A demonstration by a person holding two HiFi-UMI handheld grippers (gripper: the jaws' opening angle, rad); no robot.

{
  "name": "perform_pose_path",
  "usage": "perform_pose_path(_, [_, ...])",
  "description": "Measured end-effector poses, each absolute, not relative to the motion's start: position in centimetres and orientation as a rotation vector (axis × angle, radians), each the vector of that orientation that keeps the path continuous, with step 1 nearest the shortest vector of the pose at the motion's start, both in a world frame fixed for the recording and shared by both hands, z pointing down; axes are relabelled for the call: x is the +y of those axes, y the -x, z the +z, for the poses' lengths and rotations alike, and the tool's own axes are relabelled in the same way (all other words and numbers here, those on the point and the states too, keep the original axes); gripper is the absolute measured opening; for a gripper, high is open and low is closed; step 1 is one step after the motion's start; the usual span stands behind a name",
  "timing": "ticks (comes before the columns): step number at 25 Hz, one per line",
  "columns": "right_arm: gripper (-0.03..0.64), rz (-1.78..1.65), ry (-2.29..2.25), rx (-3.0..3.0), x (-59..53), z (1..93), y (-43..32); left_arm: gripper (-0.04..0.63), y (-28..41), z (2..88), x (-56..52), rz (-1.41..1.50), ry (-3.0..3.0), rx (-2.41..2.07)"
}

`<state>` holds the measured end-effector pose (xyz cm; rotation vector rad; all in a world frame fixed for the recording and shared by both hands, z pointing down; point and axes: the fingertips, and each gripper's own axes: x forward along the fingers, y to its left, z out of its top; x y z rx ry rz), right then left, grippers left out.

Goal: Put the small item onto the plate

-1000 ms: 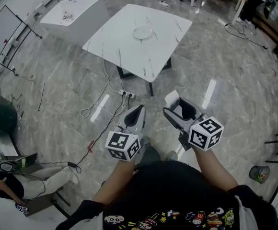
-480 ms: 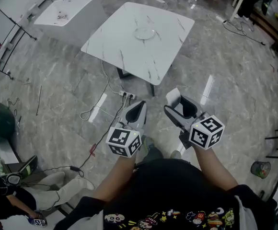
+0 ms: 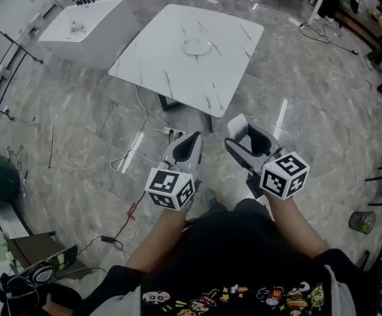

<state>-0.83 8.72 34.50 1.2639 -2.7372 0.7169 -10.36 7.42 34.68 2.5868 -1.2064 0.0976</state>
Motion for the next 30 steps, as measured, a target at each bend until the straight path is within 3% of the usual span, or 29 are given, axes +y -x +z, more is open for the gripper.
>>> perform_pose_path(30, [0.33,0.764,-1.159,-2.745,0.2,36.7,0.8,0.002,8.7,36.3,-0.1,0.141,-2.541,-1.236])
